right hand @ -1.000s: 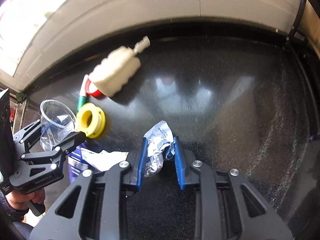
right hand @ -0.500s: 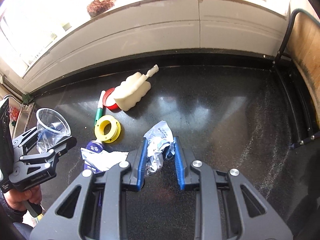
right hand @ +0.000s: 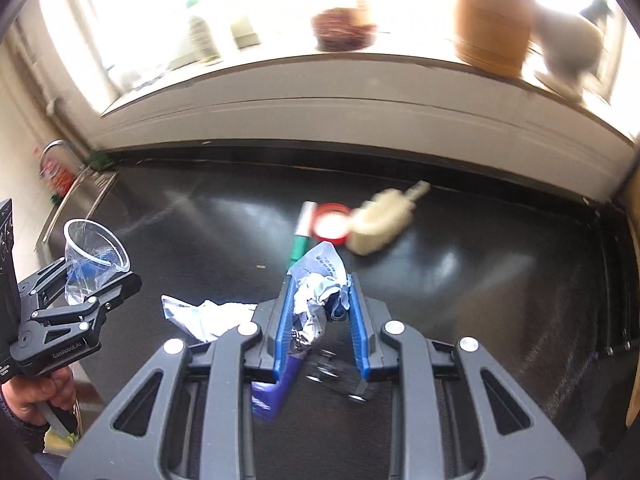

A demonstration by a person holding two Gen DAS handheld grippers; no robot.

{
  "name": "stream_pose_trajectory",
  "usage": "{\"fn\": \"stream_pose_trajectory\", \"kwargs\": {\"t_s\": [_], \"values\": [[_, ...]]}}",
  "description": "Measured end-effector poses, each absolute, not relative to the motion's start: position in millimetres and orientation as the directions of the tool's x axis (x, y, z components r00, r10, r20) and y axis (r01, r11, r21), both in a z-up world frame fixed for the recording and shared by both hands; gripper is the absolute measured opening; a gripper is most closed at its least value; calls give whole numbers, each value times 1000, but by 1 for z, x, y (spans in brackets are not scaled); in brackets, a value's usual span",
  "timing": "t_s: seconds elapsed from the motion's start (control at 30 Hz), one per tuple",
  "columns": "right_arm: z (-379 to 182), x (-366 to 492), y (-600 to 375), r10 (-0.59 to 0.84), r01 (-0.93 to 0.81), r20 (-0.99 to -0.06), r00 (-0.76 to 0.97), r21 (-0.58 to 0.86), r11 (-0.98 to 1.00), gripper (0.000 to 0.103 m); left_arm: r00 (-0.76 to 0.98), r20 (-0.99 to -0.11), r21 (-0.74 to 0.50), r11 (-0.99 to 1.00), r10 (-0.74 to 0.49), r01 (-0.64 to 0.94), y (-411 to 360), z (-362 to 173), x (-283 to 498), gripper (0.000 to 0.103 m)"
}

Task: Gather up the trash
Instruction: 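Carry the cup and wrapper over the black bin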

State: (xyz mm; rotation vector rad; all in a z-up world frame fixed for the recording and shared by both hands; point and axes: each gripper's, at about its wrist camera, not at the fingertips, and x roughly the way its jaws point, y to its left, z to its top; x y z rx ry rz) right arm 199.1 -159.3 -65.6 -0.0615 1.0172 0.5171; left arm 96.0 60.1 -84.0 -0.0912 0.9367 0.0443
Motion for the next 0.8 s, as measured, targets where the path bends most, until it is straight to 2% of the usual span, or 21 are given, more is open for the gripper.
{"fn": "stream_pose_trajectory", "kwargs": {"t_s": [0.23, 0.47, 0.67, 0.8], "values": [[-49, 167, -43, 508, -665, -799, 321, 191, 722, 26, 576, -797, -29, 941, 181, -336, 149, -64, 17, 61], [-42, 98, 92, 607, -863, -781, 147, 198, 464, 26, 485, -795, -30, 774, 366, -633, 233, -59, -103, 61], [-41, 15, 193, 624, -954, -781, -23, 204, 221, 26, 359, -800, -24, 573, 481, -819, 281, -57, -211, 61], [-41, -51, 245, 607, -977, -784, -128, 204, 57, 26, 280, -811, -33, 438, 513, -899, 299, -63, -275, 61]]}}
